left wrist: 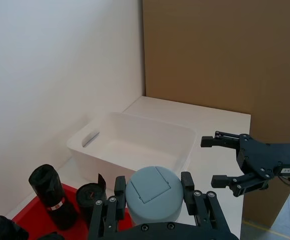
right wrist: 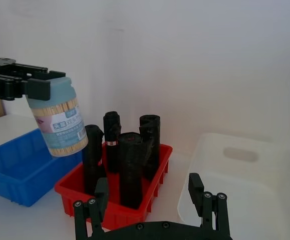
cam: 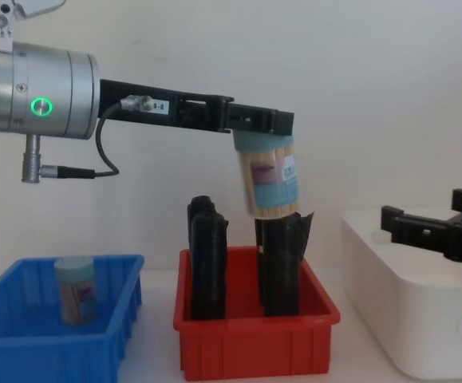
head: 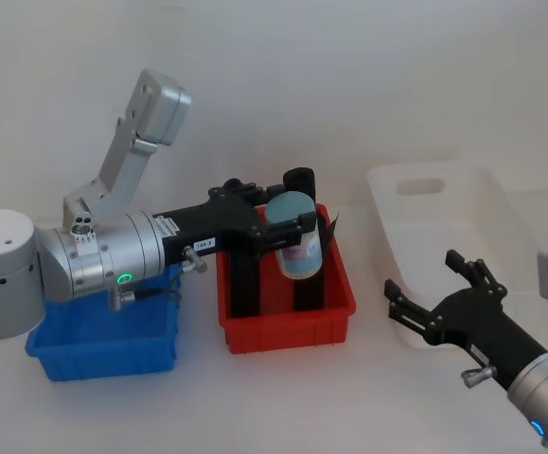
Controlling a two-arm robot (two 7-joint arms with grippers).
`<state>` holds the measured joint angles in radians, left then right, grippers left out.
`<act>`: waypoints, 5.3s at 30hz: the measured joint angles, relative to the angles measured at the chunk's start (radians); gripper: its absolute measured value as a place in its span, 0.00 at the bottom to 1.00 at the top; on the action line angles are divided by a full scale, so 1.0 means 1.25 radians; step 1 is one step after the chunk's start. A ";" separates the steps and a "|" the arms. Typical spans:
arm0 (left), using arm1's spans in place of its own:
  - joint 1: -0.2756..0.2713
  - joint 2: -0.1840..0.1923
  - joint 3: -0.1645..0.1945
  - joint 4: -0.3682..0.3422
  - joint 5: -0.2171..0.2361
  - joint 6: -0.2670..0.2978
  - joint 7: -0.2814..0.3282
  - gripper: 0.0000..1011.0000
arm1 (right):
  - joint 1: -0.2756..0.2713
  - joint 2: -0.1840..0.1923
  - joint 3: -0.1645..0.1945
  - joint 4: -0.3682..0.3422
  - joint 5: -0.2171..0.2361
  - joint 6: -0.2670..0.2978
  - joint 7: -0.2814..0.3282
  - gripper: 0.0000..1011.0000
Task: Pick the cotton swabs from the blue box and place them into the white box.
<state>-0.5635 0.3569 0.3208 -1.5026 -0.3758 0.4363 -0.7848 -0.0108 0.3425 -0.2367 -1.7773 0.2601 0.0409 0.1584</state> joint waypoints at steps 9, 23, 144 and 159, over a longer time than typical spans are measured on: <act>-0.002 -0.001 0.001 0.001 -0.001 0.001 -0.005 0.66 | 0.016 -0.005 -0.018 -0.008 -0.039 0.021 0.083 0.99; -0.003 -0.003 0.003 0.001 -0.001 0.002 -0.008 0.66 | 0.080 -0.053 -0.061 0.005 -0.148 0.066 0.181 0.99; -0.004 -0.003 0.003 0.001 -0.001 0.002 -0.009 0.99 | 0.206 -0.045 0.038 0.242 -0.068 0.052 -0.034 0.62; -0.004 -0.003 0.003 0.001 -0.001 0.002 -0.009 0.99 | 0.287 -0.068 0.031 0.372 -0.067 0.080 0.046 0.62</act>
<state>-0.5680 0.3534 0.3241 -1.5013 -0.3768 0.4383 -0.7962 0.3476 0.2576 -0.1978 -1.3129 0.1766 0.1413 0.2165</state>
